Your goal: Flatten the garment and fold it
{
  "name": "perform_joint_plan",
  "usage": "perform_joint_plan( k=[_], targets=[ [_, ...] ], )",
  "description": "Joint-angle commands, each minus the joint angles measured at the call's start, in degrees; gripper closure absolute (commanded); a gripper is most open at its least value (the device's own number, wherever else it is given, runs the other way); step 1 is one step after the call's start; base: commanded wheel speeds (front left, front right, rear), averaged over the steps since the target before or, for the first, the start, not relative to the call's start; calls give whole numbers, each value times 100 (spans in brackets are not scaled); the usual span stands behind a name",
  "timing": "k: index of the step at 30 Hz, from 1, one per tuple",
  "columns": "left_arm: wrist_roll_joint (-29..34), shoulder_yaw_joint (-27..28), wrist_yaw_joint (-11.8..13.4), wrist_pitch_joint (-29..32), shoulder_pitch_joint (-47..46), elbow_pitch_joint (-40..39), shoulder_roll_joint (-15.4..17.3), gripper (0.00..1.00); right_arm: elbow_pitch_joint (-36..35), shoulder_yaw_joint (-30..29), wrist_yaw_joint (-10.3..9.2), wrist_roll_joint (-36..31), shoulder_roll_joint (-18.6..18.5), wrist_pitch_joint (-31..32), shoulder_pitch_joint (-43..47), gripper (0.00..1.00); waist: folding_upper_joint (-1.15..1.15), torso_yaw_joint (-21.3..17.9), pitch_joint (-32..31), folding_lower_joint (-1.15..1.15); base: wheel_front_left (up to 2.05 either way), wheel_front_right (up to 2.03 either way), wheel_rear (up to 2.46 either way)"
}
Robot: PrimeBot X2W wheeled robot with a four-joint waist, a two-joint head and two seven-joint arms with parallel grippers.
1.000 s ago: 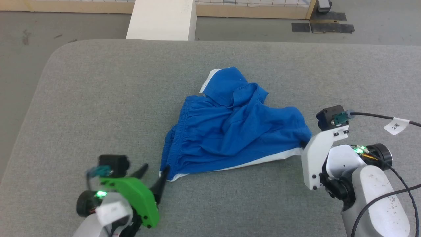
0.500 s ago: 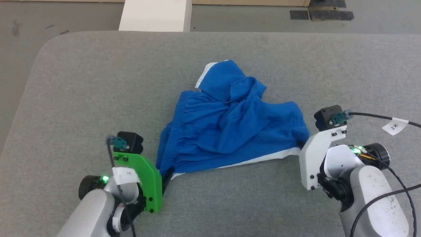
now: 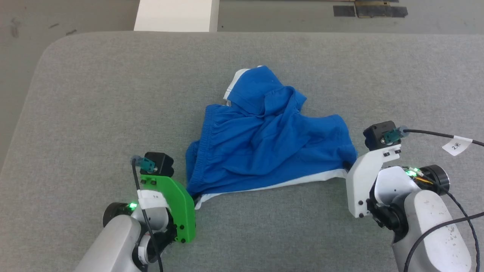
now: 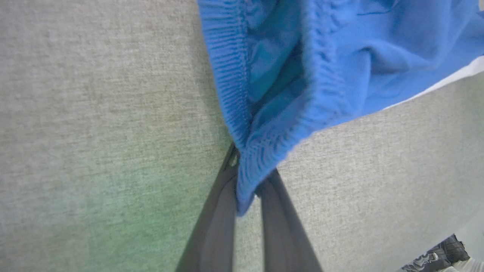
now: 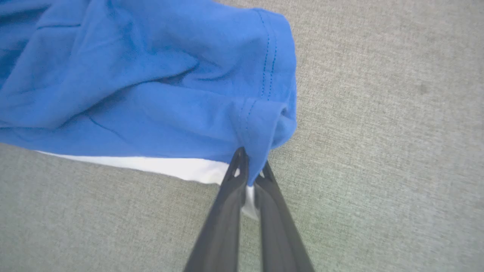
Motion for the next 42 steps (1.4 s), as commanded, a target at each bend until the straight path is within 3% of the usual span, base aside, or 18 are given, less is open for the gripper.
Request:
perform_joint_plan(
  k=[1,13,26,33,42],
  targets=[
    [-98,-21,-37,-21,-44,1,-43,100,31,-10,19,-4,-4,-53,21,100,0,25,-75,0,0,0,0],
    [-517,360,-122,54,-334,-828,69,100,-49,-58,19,473,-4,-143,-142,100,0,-52,-653,0,0,0,0],
    [-586,878,-230,131,-2057,-1296,226,100,-443,-277,19,963,-46,-338,-1648,100,0,-296,-817,0,0,0,0],
    [-545,1004,-271,207,-2835,-1042,317,100,-355,-407,19,1009,-40,-364,-2363,100,0,-342,-560,0,0,0,0],
    [-325,1022,-660,-12,-4266,-24,432,100,376,-471,19,745,-14,-314,-3898,100,0,-414,392,0,0,0,0]
  ],
)
